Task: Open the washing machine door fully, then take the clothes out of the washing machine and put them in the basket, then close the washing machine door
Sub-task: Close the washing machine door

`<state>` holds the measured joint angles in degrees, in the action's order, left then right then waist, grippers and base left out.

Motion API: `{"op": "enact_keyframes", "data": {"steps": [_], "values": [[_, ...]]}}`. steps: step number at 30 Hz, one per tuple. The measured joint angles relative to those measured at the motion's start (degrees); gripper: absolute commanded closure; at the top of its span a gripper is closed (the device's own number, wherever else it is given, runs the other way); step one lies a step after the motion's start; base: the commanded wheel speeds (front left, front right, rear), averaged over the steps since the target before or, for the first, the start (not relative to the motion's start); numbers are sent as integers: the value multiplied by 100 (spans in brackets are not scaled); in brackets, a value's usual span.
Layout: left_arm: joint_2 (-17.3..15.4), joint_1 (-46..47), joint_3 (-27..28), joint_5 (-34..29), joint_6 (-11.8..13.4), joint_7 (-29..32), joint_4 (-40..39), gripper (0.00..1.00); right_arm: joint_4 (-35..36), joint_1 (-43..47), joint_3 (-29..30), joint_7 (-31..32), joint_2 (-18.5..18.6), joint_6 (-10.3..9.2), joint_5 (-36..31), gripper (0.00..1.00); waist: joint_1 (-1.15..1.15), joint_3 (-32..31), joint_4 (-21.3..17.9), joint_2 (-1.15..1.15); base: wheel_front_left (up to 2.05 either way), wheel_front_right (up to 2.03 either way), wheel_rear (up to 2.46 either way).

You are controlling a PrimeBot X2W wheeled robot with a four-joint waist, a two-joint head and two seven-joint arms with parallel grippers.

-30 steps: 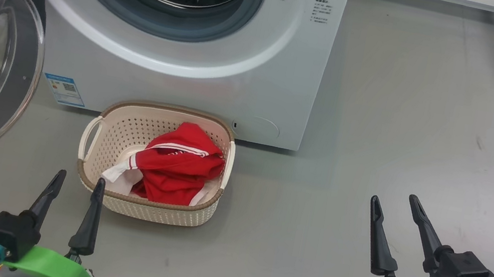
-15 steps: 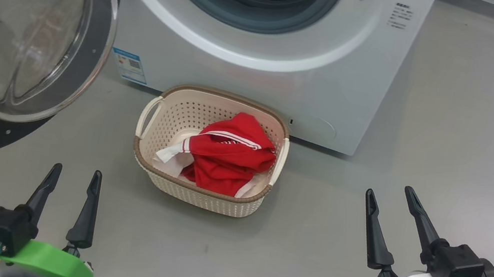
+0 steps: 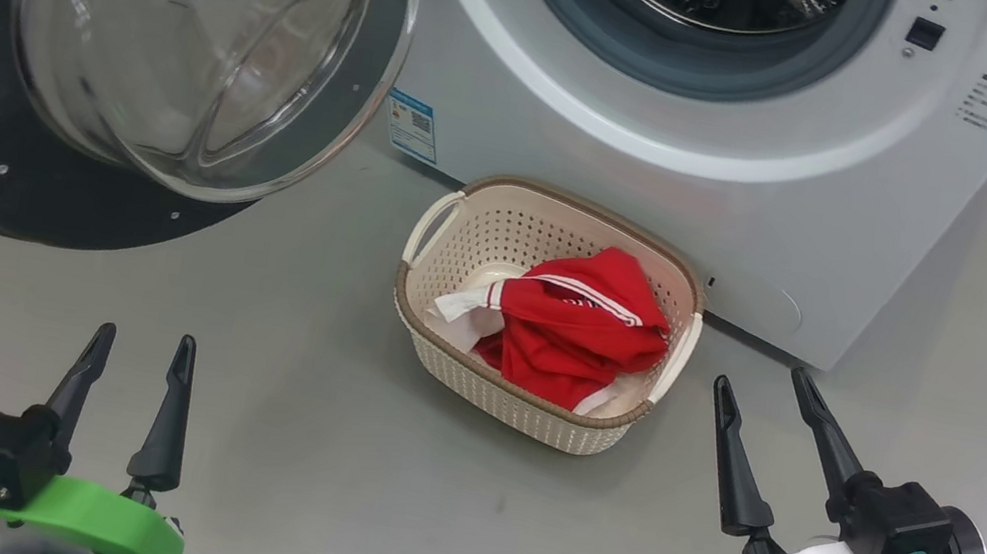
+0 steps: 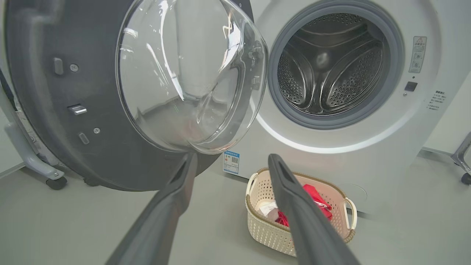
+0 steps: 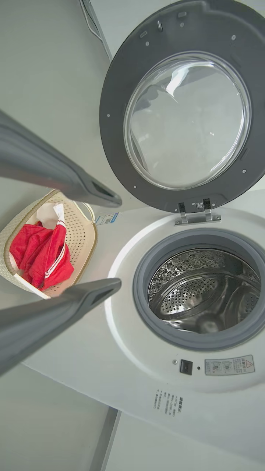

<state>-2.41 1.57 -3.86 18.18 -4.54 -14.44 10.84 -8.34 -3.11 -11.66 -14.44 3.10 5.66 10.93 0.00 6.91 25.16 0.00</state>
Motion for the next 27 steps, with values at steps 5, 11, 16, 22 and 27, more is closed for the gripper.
{"op": "enact_keyframes", "data": {"steps": [5, 11, 16, 22, 27], "values": [[2, -2, 59, -3, 20, 0, 0, 0, -59, -1, -73, 1, 0, 25, 1, 0, 0, -52, 269, 0, 0, 0, 0], [3, -9, 177, -12, 24, 0, -26, 0, -116, -2, -186, 0, -5, 33, 2, 0, 0, -161, 404, 0, 0, 0, 0], [4, -13, 186, -15, 27, 0, -48, 0, -134, -2, -204, 1, -5, 33, 5, 0, 0, -194, 417, 0, 0, 0, 0], [4, -19, 190, -20, 29, 0, -69, 0, -165, -3, -209, 0, -5, 34, 14, 0, 0, -221, 419, 0, 0, 0, 0], [4, -40, 202, -20, 29, 0, -77, 0, -181, -3, -221, 1, -5, 63, 21, 0, 0, -240, 416, 0, 0, 0, 0]]}}
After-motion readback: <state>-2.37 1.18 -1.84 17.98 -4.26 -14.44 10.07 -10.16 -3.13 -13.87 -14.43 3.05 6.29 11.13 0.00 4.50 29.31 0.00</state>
